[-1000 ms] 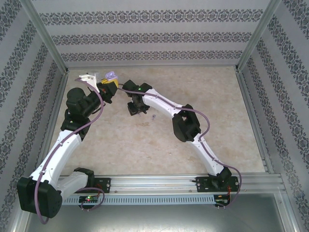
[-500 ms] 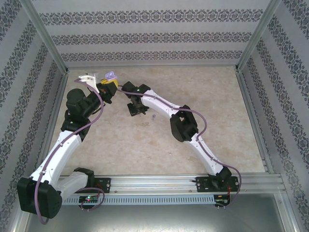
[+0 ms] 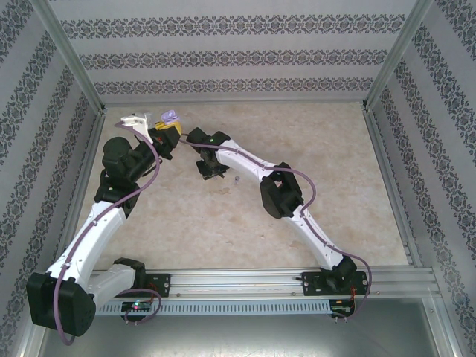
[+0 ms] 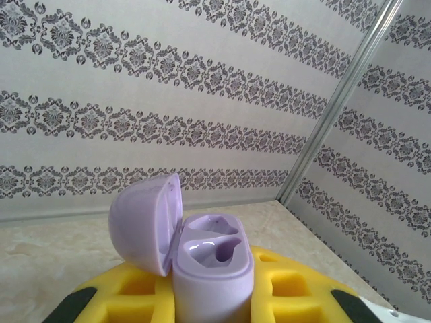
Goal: Insert the wireless bluetooth earbuds into the charging case
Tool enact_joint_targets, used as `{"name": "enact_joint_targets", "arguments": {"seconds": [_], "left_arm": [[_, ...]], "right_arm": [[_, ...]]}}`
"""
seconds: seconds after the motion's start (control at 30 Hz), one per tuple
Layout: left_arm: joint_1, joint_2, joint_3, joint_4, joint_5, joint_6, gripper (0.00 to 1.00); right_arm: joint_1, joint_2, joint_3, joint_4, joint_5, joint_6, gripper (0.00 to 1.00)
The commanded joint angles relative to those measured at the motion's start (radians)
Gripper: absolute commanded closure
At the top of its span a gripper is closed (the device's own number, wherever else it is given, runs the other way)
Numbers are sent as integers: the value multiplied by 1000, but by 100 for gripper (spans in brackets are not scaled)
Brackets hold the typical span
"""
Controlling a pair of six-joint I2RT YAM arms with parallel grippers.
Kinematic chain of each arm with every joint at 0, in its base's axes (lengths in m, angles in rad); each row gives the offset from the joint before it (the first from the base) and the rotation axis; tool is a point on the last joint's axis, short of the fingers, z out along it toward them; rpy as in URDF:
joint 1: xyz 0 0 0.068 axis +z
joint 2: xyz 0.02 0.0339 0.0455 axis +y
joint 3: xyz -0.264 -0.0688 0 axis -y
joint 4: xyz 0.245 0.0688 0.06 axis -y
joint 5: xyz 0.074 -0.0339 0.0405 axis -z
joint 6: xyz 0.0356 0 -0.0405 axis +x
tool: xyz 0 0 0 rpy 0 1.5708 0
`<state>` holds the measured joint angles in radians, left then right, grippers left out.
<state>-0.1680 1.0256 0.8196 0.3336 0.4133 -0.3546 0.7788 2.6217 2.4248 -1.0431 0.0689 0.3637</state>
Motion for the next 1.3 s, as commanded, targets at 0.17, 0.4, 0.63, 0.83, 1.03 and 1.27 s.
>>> {"name": "enact_joint_targets", "arguments": {"seconds": [0.17,0.4,0.63,0.83,1.03,1.27], "left_arm": [[14,-18,-13,67,-8,-27,100],[14,-18,-16,62,-14,-35,100],[13,-22,-9,34,-14,-29,100],[13,-28,-1,2,-14,-14,100],[13,-13,10,-29,9,13,100],[10,-4,-10,12,57,95,100]], "right_arm": [[30,31,3,-44,54,-19,67],[33,13,-26,-35,48,-12,78],[30,-40,-79,4,43,0,82],[16,-95,-116,33,33,13,82],[-11,-225,-223,108,14,39,83],[-50,-416,-339,177,8,39,83]]}}
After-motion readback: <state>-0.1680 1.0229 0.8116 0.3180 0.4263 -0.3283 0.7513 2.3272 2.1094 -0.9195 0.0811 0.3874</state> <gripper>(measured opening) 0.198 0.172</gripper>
